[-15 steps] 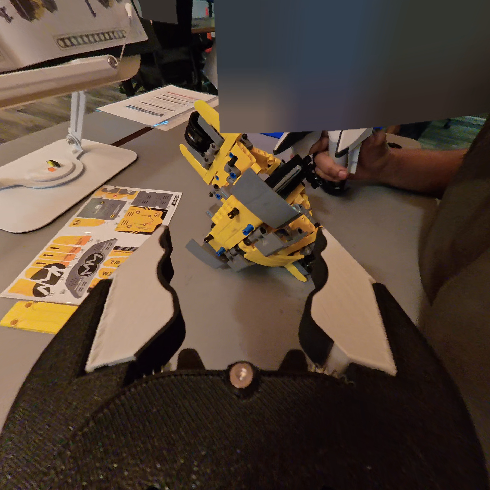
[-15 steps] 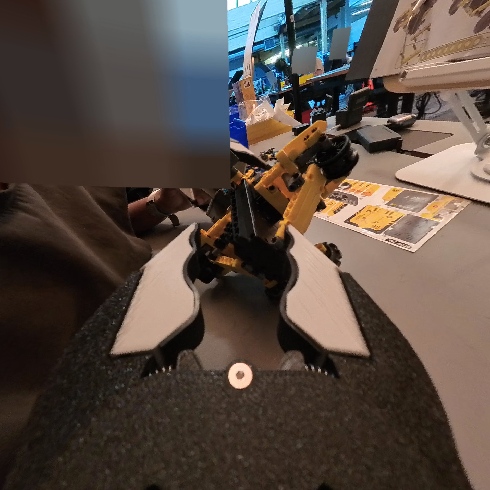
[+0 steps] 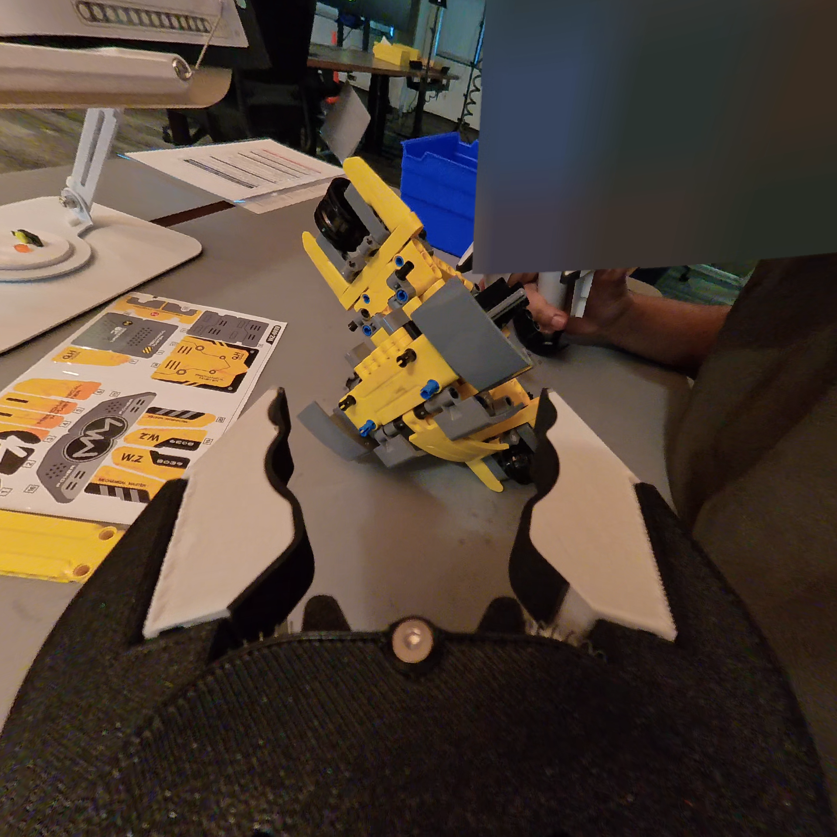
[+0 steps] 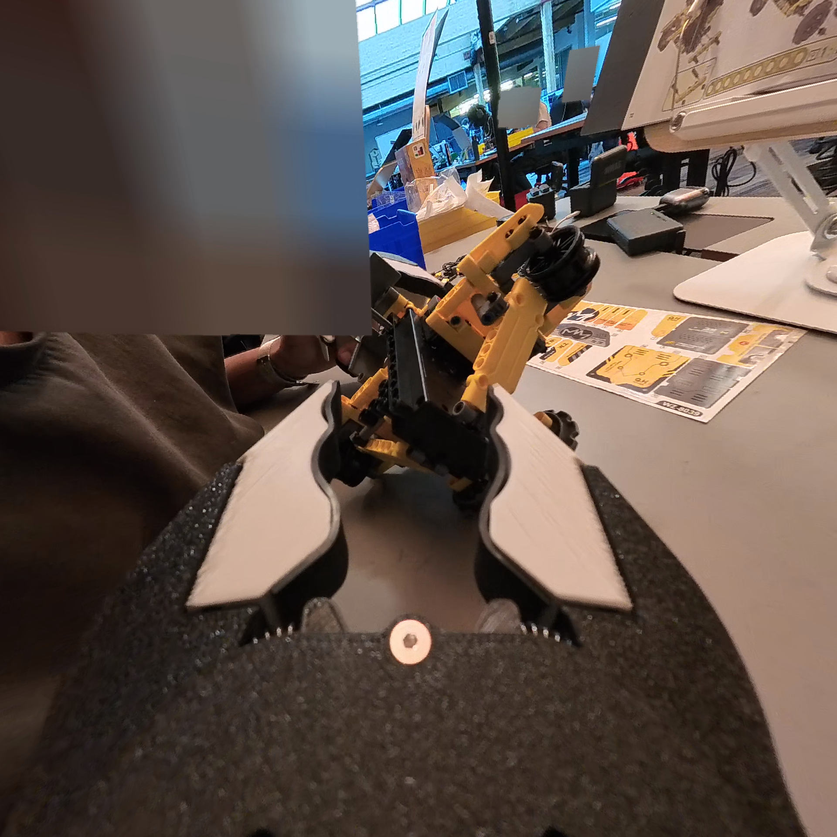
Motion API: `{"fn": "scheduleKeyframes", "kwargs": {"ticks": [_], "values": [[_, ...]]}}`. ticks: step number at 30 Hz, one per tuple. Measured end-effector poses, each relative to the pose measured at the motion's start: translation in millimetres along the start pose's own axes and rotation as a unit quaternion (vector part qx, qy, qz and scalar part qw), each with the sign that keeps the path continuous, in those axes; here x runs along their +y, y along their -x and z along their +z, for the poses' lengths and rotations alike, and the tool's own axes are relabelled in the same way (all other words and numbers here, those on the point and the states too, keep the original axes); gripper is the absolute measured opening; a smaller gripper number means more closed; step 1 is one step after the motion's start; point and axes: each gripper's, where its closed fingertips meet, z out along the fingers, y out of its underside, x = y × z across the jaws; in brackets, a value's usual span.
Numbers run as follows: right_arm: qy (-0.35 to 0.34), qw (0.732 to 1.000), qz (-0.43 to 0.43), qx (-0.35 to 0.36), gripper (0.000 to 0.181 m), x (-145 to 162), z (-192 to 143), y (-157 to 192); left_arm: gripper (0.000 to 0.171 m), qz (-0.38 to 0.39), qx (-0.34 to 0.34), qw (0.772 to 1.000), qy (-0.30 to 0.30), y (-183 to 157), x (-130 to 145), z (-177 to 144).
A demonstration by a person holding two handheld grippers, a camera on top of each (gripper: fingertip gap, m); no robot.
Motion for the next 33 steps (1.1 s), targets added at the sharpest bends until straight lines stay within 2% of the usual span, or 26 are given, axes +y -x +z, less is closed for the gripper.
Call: {"fn": "scheduleKeyframes", "kwargs": {"ticks": [29, 33], "values": [[0.032, 0.999, -0.03, 0.023, 0.062, 6.5, 4.7, 1.6, 0.101, 0.03, -0.007, 0.999, 0.013, -7.1, 2.2, 3.8], [0.024, 0.999, -0.036, 0.027, 0.062, 4.6, 4.4, 1.5, 0.093, 0.032, -0.02, 0.999, 0.025, -2.7, 6.2, 4.1]]}}
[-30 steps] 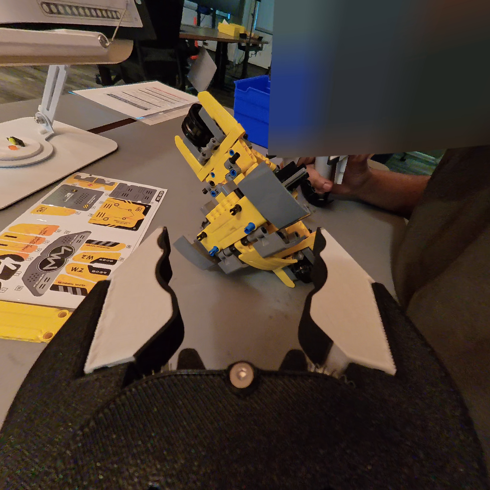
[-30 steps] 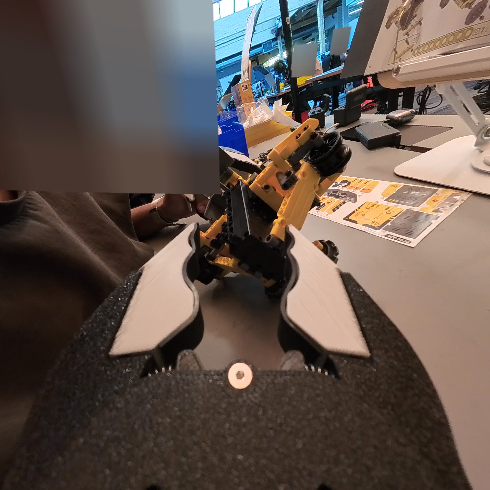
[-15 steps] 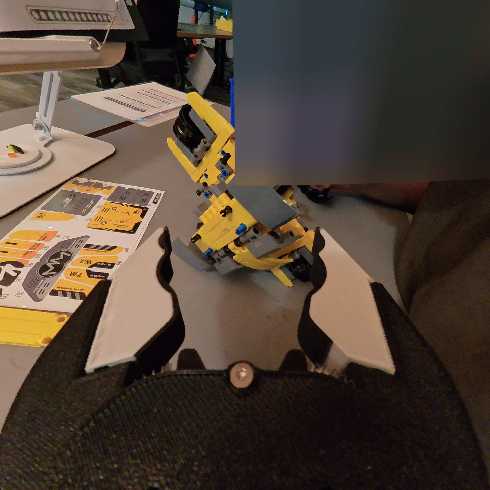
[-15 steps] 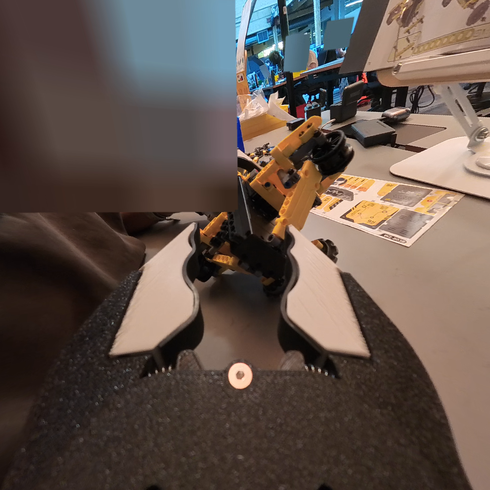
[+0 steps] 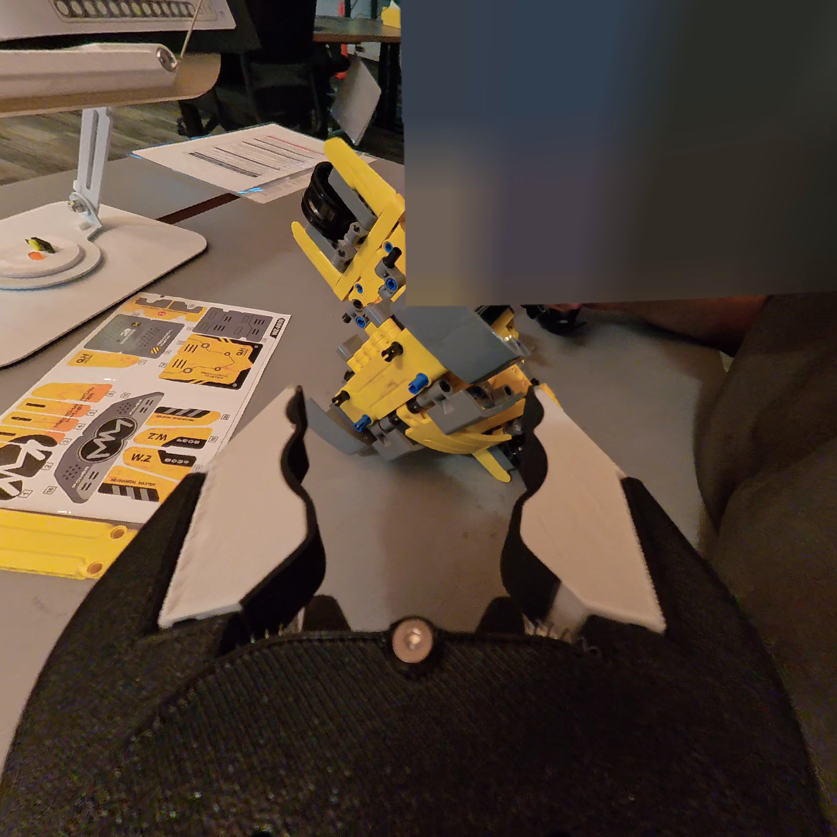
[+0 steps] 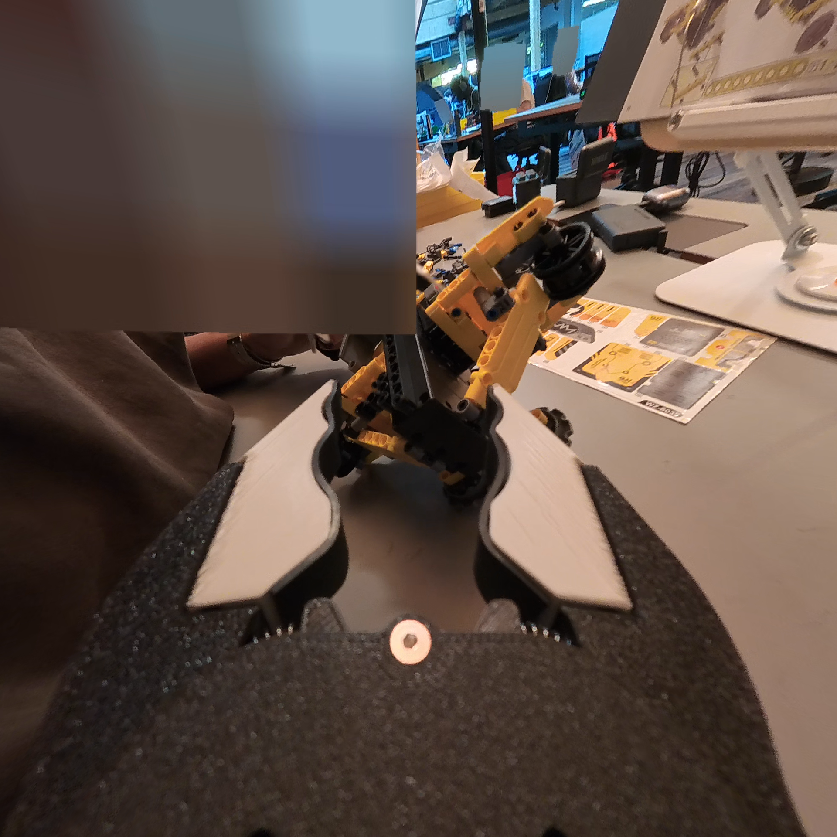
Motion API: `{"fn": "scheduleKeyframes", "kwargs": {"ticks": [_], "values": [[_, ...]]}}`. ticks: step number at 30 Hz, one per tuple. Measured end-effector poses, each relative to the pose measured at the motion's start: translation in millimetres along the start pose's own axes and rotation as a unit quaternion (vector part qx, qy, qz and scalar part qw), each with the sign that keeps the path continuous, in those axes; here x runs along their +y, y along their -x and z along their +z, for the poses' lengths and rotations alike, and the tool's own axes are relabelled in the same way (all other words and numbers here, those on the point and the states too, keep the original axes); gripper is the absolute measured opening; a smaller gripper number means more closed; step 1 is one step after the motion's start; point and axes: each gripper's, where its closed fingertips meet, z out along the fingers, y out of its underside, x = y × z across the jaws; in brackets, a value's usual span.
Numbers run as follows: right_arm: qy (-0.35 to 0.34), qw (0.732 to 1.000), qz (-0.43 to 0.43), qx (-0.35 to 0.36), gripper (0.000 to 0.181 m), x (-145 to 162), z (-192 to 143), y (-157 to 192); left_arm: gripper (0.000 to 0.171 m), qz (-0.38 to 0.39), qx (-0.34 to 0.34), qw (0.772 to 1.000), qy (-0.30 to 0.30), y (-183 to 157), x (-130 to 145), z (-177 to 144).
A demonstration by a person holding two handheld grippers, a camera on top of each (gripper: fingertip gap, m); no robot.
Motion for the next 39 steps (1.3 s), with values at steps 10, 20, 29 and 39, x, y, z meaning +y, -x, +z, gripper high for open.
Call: {"fn": "scheduleKeyframes", "kwargs": {"ticks": [10, 20, 29, 39], "values": [[0.011, 0.999, -0.042, 0.006, 0.06, 1, 4, 9, 0.074, -0.008, 0.021, 0.998, 0.052, -4, 14, -2], [0.051, 0.994, -0.094, 0.025, 0.05, 11, 11, 9, 0.062, -0.106, 0.116, 0.985, 0.071, -18, 21, -6], [0.144, 0.982, -0.115, 0.049, 0.043, 18, -5, 13, 0.108, -0.221, 0.195, 0.956, -0.01, -33, -12, 9], [0.208, 0.976, -0.054, -0.036, 0.0, 46, -17, 53, 0.107, -0.146, 0.178, 0.973, -0.007, -54, -48, 40]]}}
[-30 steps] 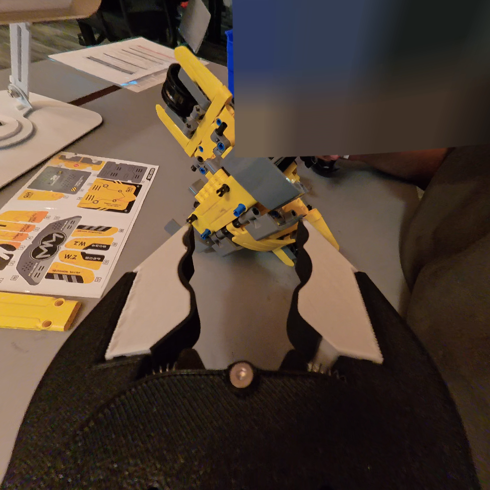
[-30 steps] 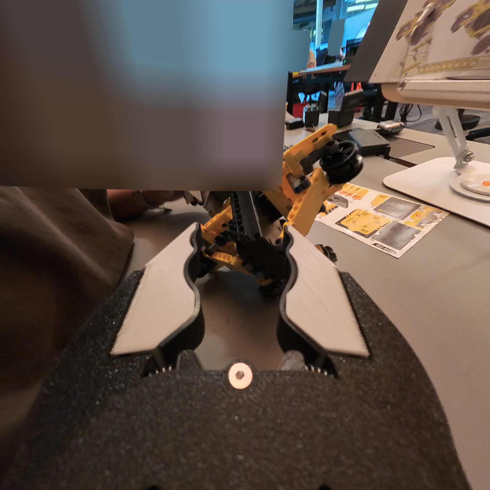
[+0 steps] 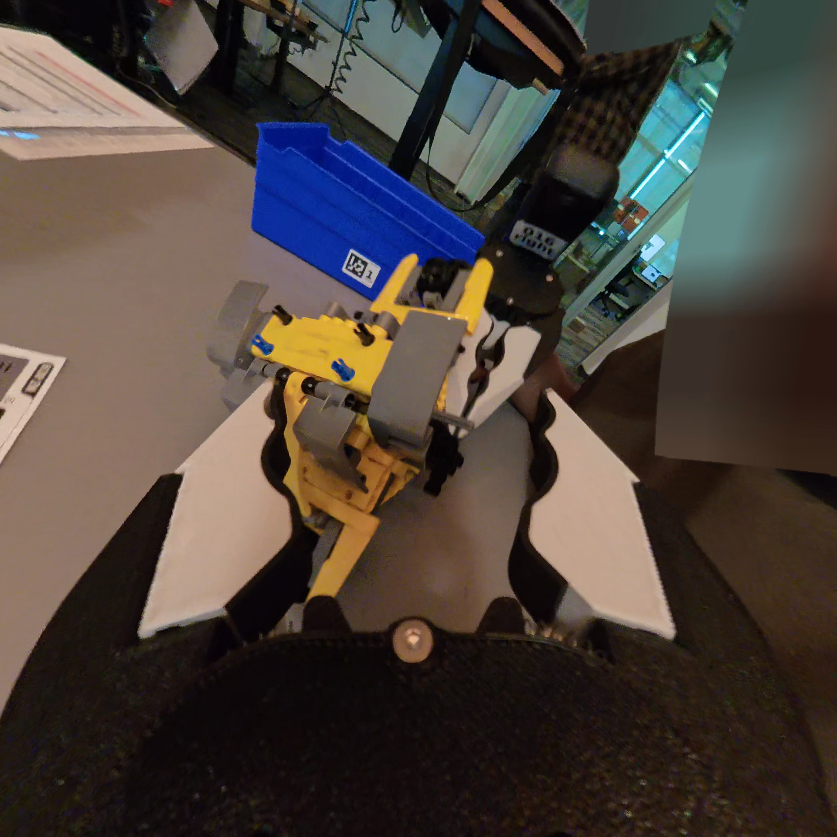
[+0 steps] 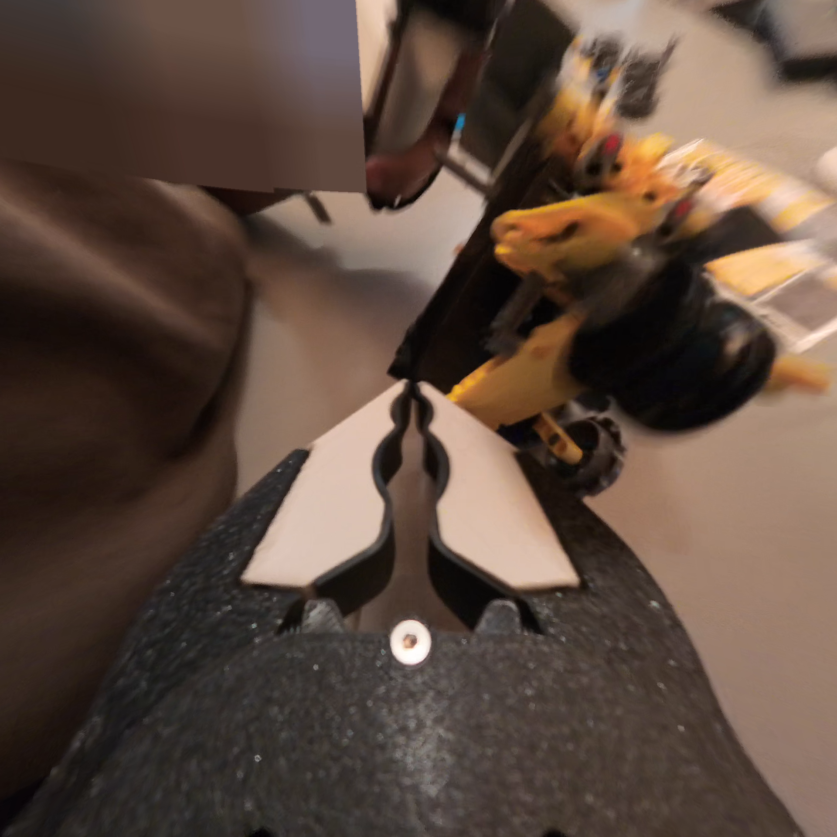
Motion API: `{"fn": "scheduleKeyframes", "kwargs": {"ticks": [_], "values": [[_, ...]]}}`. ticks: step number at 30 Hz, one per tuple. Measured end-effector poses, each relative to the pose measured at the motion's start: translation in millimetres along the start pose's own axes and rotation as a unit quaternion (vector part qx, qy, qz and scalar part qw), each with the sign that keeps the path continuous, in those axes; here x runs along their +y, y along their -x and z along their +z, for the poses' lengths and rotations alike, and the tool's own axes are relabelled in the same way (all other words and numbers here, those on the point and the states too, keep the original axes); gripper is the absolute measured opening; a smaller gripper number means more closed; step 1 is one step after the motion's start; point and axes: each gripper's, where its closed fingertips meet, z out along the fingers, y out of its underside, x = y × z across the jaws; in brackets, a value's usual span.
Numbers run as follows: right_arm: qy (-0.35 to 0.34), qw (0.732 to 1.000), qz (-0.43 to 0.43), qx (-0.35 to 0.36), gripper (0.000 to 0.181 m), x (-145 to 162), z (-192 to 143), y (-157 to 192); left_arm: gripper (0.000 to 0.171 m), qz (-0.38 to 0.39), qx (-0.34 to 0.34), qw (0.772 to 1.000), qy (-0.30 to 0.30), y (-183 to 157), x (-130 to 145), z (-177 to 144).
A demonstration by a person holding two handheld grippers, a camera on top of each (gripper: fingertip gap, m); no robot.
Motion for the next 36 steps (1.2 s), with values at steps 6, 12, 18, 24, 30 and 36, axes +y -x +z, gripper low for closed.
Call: {"fn": "scheduleKeyframes", "kwargs": {"ticks": [6, 12, 18, 24, 30, 36], "values": [[0.104, 0.977, -0.007, 0.187, 0.012, 57, -1, -47, 0.096, 0.061, -0.01, 0.998, 0.019, -17, 1, 17], [0.118, 0.968, 0.017, 0.219, 0.01, 66, 5, -62, 0.106, 0.112, -0.043, 0.992, 0.034, -18, 8, 32], [0.1, 0.963, 0.094, 0.233, 0.016, 67, -4, -68, 0.111, 0.114, -0.011, 0.992, 0.044, -29, 1, 50], [0.044, 0.959, 0.212, 0.184, 0.027, 78, -25, -45, 0.107, 0.135, 0.006, 0.988, 0.069, -37, 2, 66], [-0.049, 0.948, 0.219, 0.224, 0.044, 73, -64, -36, 0.108, 0.153, -0.003, 0.986, 0.072, -34, 1, 78], [-0.122, 0.929, 0.205, 0.284, 0.054, 59, -89, -50, 0.106, 0.129, 0.008, 0.99, 0.053, -38, 0, 71]]}}
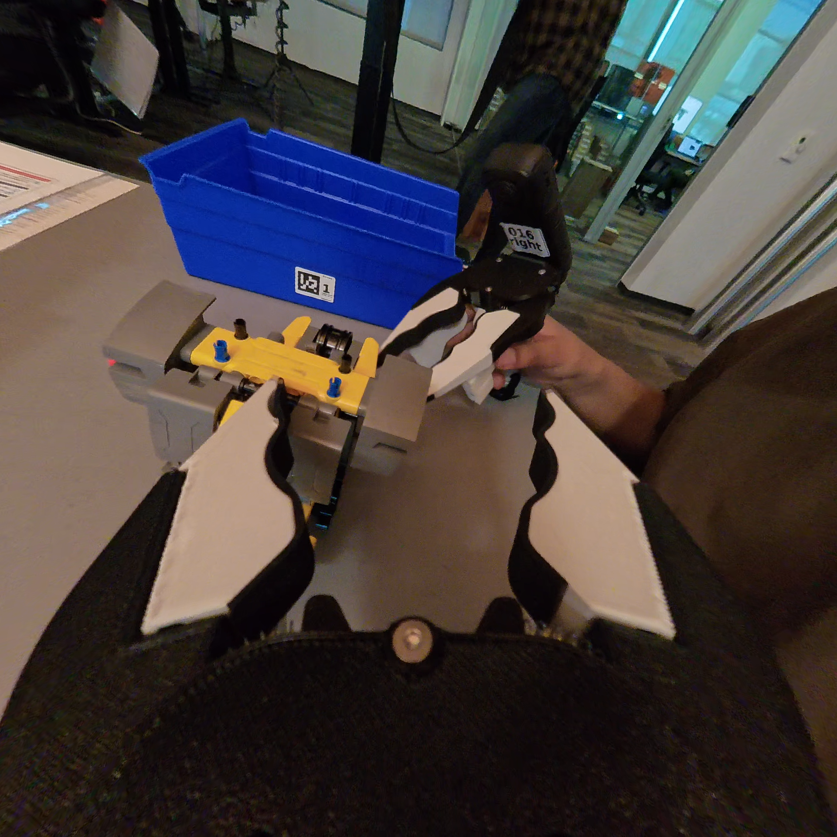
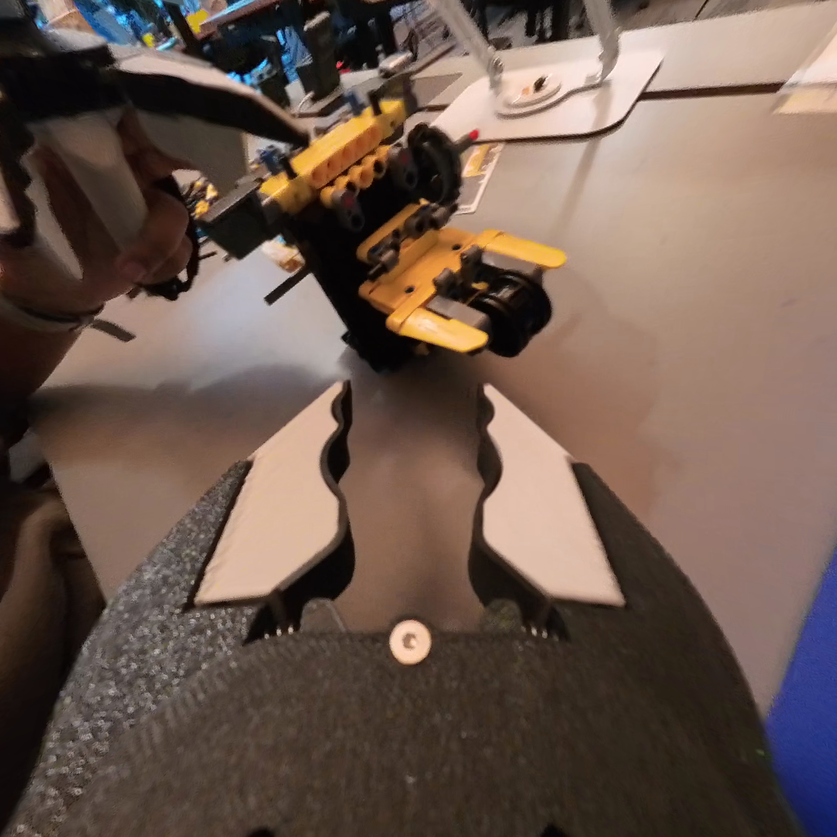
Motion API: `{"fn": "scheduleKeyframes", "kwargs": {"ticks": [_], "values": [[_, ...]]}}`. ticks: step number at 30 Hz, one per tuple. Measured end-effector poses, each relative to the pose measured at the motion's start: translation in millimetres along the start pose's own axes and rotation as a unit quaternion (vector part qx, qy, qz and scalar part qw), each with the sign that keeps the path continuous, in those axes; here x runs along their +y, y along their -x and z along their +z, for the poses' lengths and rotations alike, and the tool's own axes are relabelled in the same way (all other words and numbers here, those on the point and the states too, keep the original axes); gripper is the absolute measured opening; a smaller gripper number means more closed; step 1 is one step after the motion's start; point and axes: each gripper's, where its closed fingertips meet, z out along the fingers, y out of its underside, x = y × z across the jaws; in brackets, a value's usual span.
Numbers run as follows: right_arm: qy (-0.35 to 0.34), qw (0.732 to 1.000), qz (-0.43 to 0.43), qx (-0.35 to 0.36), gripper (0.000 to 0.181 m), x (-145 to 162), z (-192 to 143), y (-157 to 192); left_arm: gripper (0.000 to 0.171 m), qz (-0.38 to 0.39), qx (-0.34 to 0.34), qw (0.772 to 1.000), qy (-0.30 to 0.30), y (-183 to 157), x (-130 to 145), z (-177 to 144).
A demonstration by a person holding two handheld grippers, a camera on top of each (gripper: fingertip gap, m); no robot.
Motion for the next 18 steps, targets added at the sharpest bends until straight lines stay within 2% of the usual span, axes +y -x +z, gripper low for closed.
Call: {"fn": "scheduleKeyframes", "kwargs": {"ticks": [3, 9, 14, 18], "values": [[0.004, 0.999, -0.004, 0.044, 0.063, 0, 0, -15, 0.109, 0.008, -0.023, 1.0, -0.008, 4, 1, -12], [-0.022, 0.998, -0.03, 0.053, 0.067, -16, 6, -18, 0.109, 0.042, -0.069, 0.997, 0.009, 15, 17, -24], [0.017, 0.994, -0.061, 0.093, 0.061, -14, 18, -32, 0.108, 0.042, -0.138, 0.988, 0.055, 47, 40, -30], [0.087, 0.983, -0.11, 0.122, 0.051, -3, 32, -44, 0.109, 0.012, -0.156, 0.985, 0.069, 67, 58, -33]]}}
